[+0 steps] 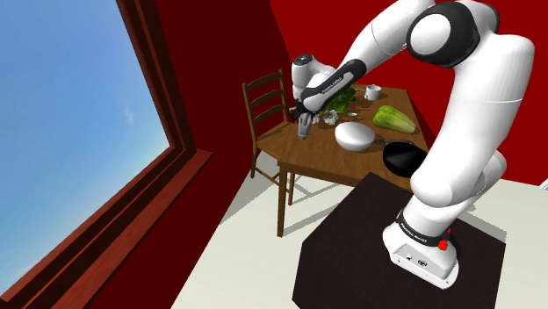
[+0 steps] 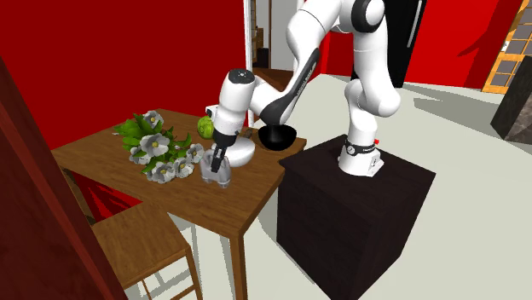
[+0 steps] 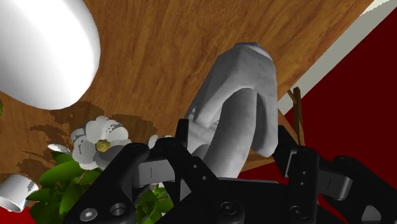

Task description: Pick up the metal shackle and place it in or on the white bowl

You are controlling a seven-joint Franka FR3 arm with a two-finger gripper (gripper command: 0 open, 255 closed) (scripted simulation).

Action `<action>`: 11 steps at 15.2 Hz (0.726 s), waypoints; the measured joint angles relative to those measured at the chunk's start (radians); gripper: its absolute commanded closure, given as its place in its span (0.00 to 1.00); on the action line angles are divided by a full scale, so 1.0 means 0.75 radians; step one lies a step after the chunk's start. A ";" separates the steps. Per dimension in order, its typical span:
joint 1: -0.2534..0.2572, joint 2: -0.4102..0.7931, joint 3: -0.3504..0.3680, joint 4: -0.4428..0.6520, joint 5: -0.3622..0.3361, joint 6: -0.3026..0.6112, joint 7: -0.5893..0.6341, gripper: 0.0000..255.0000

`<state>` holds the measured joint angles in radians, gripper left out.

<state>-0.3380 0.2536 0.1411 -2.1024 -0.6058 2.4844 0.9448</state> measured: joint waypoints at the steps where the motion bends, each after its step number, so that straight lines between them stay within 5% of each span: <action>1: -0.002 -0.013 0.004 0.001 0.011 -0.012 -0.011 1.00; 11: -0.012 -0.119 0.033 0.045 0.115 -0.144 -0.120 1.00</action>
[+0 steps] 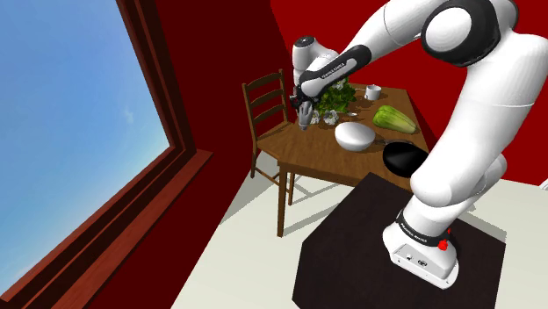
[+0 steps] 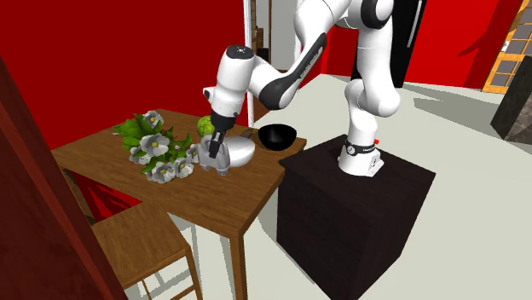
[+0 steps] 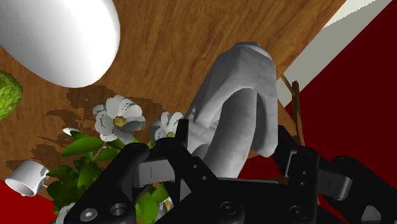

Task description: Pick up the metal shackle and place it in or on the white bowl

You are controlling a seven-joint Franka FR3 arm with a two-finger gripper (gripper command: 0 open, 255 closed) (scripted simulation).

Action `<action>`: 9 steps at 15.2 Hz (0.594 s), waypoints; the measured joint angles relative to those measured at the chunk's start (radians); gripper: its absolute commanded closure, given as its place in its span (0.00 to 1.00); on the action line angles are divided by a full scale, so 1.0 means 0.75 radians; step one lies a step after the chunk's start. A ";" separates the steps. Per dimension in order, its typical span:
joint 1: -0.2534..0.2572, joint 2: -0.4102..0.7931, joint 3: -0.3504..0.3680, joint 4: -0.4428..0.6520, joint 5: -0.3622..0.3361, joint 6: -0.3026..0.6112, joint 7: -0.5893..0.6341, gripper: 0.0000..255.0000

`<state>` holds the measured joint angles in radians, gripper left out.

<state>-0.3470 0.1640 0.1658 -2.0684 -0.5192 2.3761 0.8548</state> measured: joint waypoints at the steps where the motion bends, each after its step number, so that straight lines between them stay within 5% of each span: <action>1: 0.000 -0.010 0.003 0.004 0.009 -0.013 -0.008 1.00; 9: -0.040 -0.125 -0.013 -0.043 0.074 -0.047 -0.122 1.00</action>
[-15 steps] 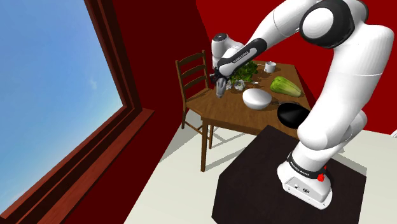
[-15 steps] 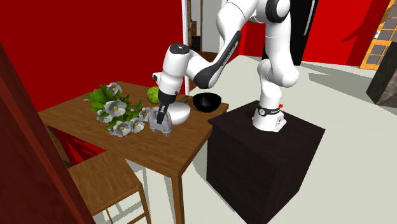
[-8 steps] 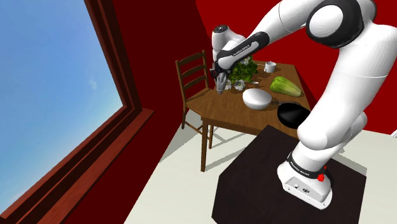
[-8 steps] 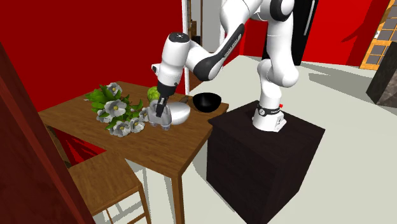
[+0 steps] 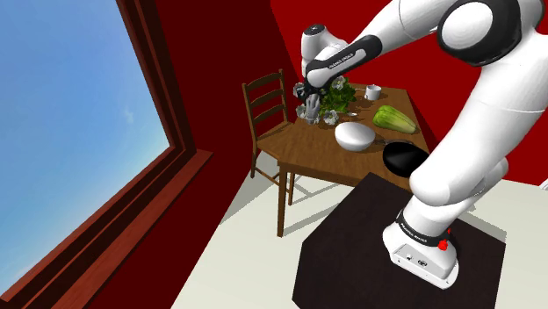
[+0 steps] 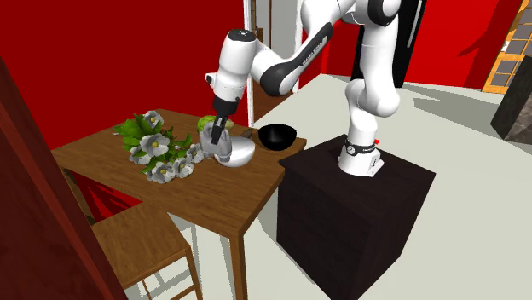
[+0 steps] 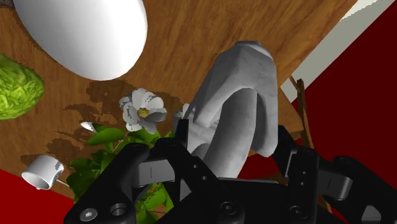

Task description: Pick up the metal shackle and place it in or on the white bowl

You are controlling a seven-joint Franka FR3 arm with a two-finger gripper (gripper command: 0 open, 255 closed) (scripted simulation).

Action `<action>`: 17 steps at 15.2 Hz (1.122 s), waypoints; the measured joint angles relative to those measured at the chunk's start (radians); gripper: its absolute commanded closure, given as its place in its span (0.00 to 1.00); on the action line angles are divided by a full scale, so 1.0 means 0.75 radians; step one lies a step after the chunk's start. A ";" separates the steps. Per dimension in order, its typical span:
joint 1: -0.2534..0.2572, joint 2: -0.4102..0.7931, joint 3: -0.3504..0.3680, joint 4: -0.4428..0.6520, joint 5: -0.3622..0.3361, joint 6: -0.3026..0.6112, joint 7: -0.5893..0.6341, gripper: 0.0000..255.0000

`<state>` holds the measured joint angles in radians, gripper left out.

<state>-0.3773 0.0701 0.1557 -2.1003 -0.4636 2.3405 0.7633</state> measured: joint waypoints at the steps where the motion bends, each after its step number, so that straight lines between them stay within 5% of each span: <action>1: -0.019 -0.028 -0.014 -0.033 0.010 0.018 -0.034 1.00; 17: -0.240 -0.332 -0.312 -0.338 0.149 0.183 -0.617 1.00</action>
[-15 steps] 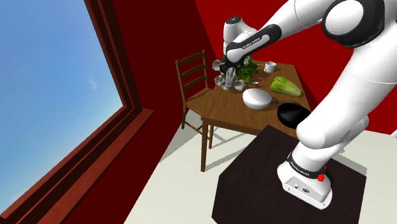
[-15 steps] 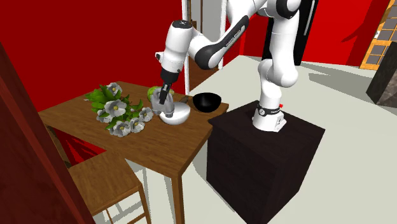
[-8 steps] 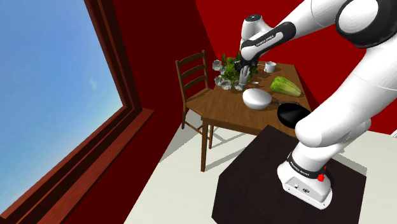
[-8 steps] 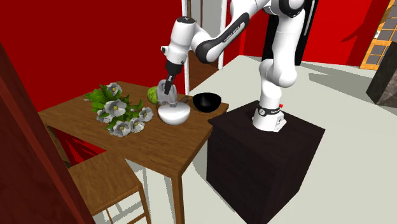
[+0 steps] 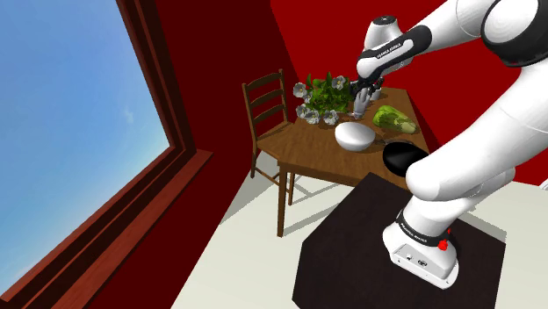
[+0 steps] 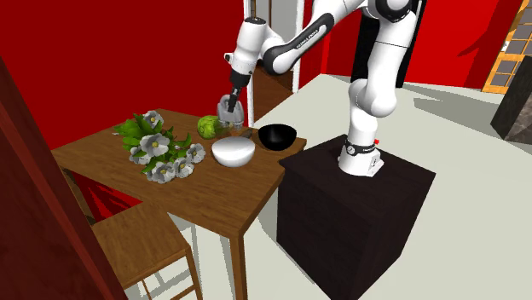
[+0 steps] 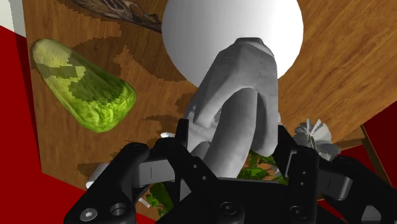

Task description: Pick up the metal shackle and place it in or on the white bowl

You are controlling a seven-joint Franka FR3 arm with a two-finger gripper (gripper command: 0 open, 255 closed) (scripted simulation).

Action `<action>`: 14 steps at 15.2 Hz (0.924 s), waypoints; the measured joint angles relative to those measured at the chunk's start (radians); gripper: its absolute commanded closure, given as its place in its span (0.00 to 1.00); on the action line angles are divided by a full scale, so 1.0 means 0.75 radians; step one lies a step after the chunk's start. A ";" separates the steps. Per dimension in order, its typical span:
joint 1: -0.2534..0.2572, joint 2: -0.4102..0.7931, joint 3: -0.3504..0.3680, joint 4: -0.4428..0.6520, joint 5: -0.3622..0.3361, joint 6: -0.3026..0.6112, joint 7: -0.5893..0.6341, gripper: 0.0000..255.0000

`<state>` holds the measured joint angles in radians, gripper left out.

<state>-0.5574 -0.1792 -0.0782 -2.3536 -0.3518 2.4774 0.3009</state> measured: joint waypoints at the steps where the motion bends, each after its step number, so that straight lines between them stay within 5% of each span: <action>1: -0.008 -0.003 -0.014 -0.010 0.002 0.013 -0.022 1.00; 14: -0.040 0.119 -0.027 -0.110 -0.088 0.233 0.055 1.00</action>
<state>-0.5873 -0.0900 -0.0986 -2.4362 -0.4180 2.6519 0.3418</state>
